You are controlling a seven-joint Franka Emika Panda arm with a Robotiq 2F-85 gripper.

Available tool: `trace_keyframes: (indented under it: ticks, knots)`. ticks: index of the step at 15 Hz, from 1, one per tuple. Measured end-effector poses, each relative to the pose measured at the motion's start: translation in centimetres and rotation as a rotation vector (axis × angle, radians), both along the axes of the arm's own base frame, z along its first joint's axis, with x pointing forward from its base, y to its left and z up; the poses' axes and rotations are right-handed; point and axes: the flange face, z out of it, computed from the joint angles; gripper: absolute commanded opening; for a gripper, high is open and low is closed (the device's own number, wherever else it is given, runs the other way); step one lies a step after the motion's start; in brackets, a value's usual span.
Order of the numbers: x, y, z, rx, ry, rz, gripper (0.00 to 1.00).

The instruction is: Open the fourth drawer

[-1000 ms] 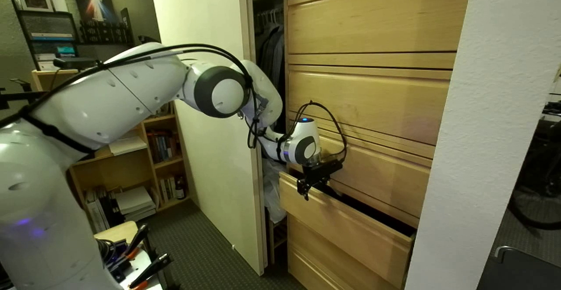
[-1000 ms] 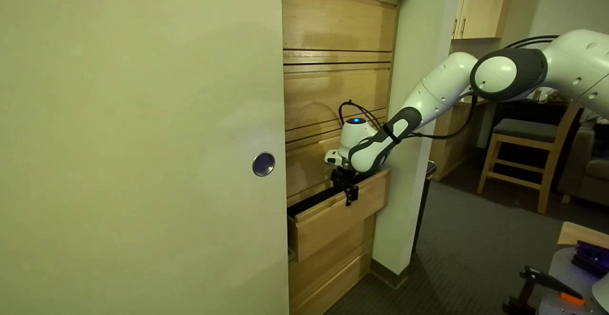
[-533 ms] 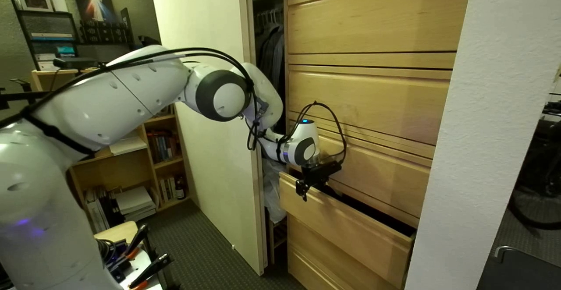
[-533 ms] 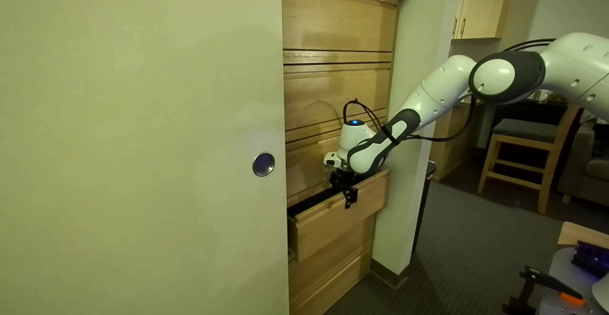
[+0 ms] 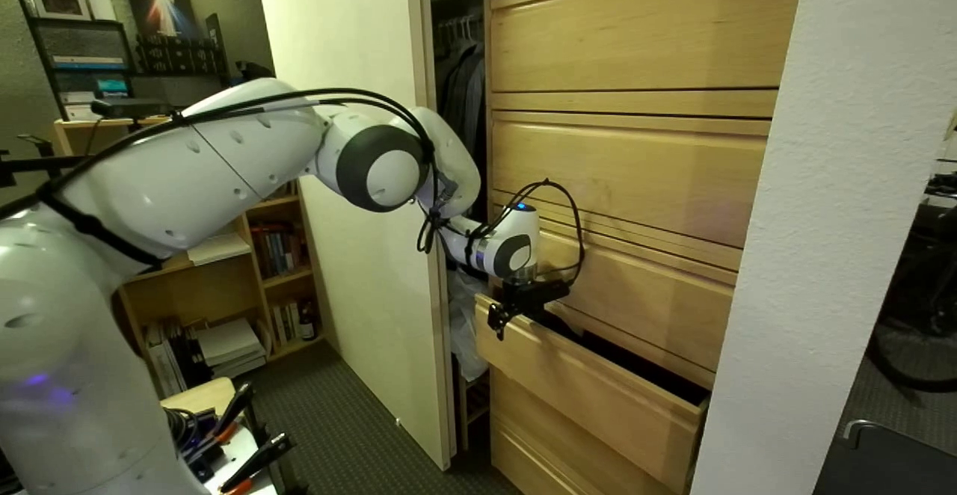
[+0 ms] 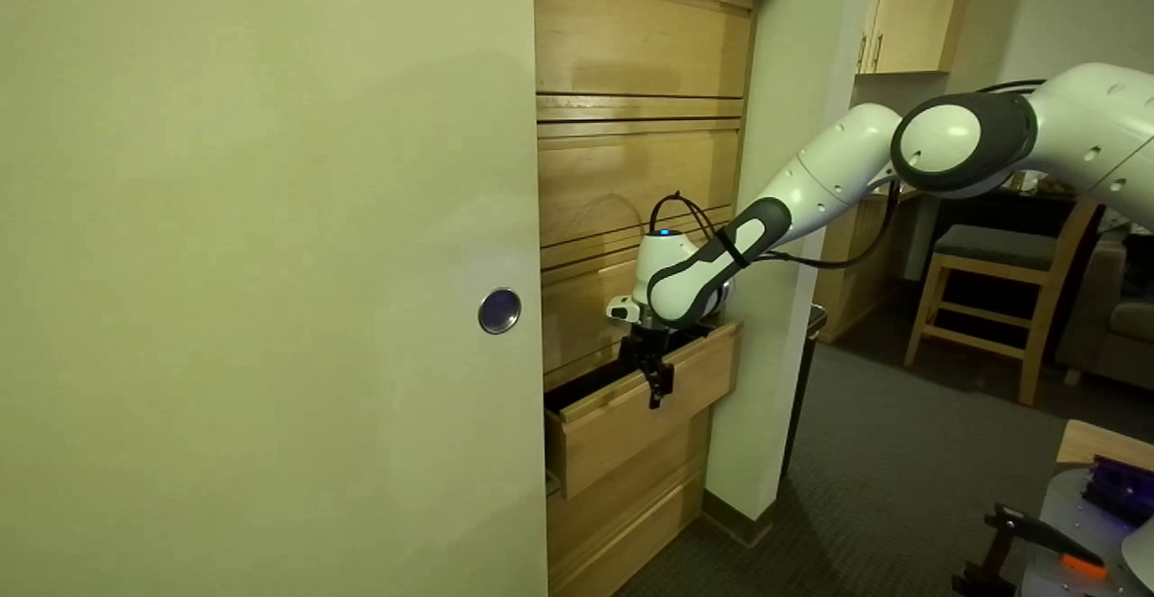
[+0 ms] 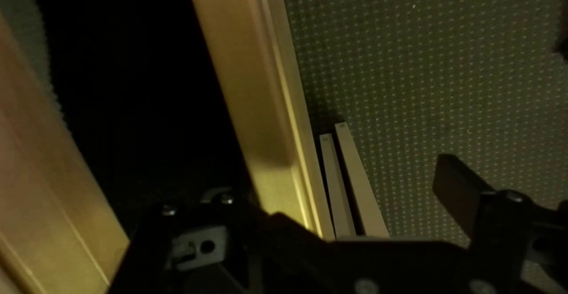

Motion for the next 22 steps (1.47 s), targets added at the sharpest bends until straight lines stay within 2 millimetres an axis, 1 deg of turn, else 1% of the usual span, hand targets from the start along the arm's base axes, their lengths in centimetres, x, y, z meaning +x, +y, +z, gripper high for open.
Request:
trace_keyframes:
  ticks: [6, 13, 17, 22]
  knots:
    - [-0.7, 0.8, -0.4, 0.042, 0.063, -0.009, 1.00]
    - [-1.6, 1.1, -0.4, 0.039, 0.080, -0.001, 1.00]
    - [-3.0, 1.7, -0.2, 0.034, 0.105, 0.015, 1.00]
    - [-5.2, 3.5, 0.8, 0.035, 0.136, 0.050, 1.00]
